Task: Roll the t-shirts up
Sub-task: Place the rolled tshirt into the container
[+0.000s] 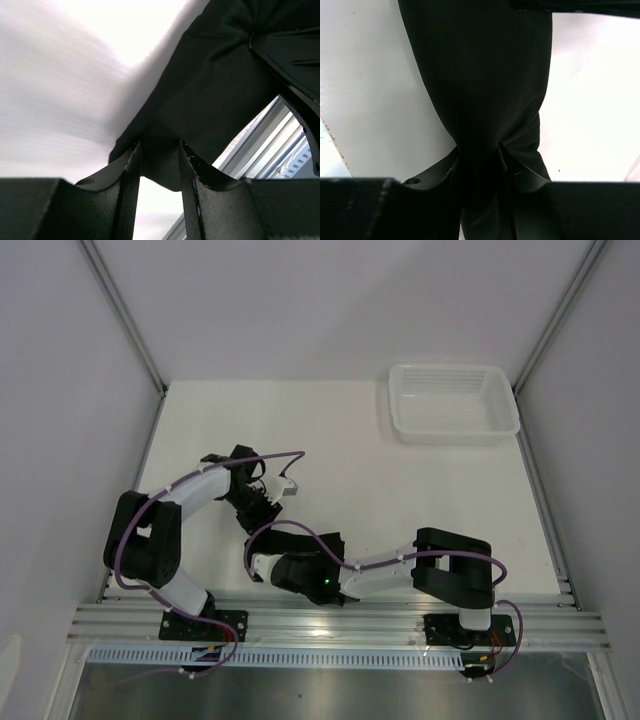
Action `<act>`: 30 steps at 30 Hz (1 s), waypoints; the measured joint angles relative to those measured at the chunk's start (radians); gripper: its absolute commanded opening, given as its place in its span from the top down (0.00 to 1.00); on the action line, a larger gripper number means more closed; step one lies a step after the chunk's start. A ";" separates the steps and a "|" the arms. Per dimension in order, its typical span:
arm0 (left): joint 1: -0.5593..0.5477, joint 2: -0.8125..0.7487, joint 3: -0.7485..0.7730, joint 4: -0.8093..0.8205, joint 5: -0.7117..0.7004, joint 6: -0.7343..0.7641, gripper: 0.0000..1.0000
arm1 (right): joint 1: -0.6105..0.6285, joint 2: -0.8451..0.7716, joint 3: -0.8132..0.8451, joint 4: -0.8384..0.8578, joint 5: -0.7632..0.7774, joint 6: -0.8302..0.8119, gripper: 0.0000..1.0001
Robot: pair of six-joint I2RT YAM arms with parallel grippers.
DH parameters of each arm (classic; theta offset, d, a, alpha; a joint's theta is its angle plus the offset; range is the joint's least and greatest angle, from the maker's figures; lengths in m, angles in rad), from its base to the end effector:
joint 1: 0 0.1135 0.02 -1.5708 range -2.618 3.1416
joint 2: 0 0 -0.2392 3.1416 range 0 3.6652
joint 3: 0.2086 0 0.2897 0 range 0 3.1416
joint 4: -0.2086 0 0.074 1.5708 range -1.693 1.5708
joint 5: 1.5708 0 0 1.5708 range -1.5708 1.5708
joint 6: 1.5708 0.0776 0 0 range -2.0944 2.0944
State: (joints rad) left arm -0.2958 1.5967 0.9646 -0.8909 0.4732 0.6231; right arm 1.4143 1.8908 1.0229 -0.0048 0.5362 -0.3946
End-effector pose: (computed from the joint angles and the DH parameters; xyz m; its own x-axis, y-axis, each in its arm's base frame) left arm 0.2739 -0.1204 0.0907 -0.6123 0.7296 -0.3045 0.7852 0.5164 -0.3418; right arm 0.1038 0.4034 0.0553 0.1965 -0.8748 -0.4429 -0.7825 0.1322 -0.6084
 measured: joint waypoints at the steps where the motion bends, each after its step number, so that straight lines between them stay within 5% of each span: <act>1: 0.003 0.000 0.007 -0.006 0.000 0.005 0.61 | 0.000 0.000 0.000 0.000 0.002 -0.001 0.70; 14: 0.031 -0.018 0.118 -0.091 0.001 0.013 0.58 | -0.007 -0.013 -0.011 0.011 -0.025 -0.006 0.99; 30: 0.049 -0.070 0.145 -0.152 0.015 0.020 0.57 | -0.091 -0.101 -0.069 0.011 -0.183 0.036 1.00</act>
State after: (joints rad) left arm -0.2470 1.5265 1.1095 -1.0428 0.4881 0.6434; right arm 1.3235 1.7893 0.9535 0.0063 0.3527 -0.3584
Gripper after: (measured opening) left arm 0.419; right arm 0.231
